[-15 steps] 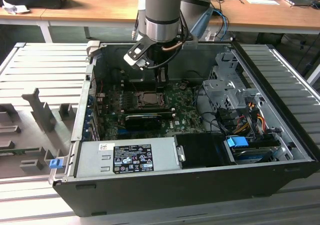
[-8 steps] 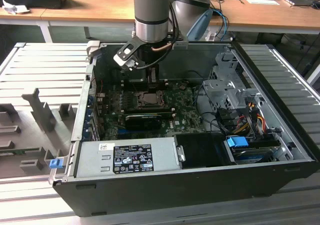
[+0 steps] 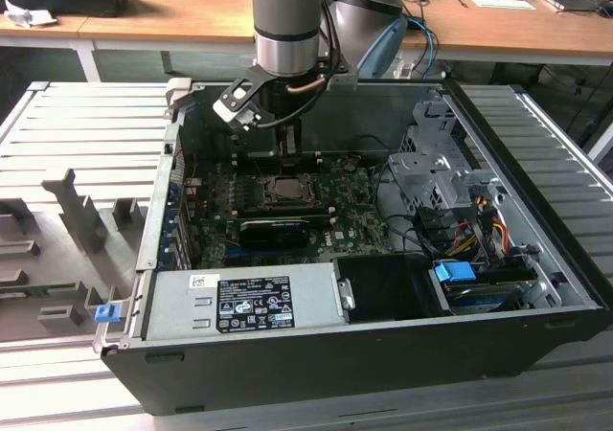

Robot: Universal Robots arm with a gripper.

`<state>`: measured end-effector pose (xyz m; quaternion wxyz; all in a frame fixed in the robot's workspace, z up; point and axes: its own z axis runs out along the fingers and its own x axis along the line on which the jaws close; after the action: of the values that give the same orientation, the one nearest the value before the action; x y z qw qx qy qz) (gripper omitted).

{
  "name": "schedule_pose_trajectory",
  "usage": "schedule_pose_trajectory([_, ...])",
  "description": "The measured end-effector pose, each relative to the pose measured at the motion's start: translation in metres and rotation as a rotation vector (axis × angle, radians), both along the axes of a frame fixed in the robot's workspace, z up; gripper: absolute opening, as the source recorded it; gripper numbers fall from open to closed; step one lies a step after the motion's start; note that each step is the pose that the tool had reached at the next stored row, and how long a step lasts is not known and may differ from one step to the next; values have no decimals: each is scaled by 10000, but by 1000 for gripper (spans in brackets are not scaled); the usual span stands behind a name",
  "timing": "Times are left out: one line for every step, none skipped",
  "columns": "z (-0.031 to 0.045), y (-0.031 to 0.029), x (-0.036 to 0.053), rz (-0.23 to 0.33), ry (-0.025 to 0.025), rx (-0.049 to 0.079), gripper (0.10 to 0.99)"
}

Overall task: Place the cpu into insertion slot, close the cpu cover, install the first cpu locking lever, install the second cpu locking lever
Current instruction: 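Install the first cpu locking lever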

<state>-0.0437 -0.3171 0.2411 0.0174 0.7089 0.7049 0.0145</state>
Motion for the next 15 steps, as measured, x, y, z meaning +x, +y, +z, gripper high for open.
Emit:
schedule_pose_trajectory([6, 1, 0, 6, -2, -32, 106])
schedule_pose_trajectory([7, 0, 0, 28, -1, -53, 106])
schedule_pose_trajectory([8, 0, 0, 68, 1, -60, 106])
schedule_pose_trajectory([8, 0, 0, 157, 0, -63, 106])
schedule_pose_trajectory([8, 0, 0, 235, 0, -63, 106])
schedule_pose_trajectory([8, 0, 0, 328, 0, -63, 106])
schedule_pose_trajectory([8, 0, 0, 403, 0, -63, 106])
schedule_pose_trajectory([8, 0, 0, 495, -1, -63, 106])
schedule_pose_trajectory([8, 0, 0, 570, -1, -62, 106])
schedule_pose_trajectory([8, 0, 0, 712, -1, -63, 106])
schedule_pose_trajectory([8, 0, 0, 914, -2, -62, 106])
schedule_pose_trajectory([8, 0, 0, 1127, -3, -62, 106])
schedule_pose_trajectory([8, 0, 0, 1348, -3, -63, 106])
schedule_pose_trajectory([8, 0, 0, 1765, -5, -63, 106])
schedule_pose_trajectory([8, 0, 0, 1982, -6, -63, 106])
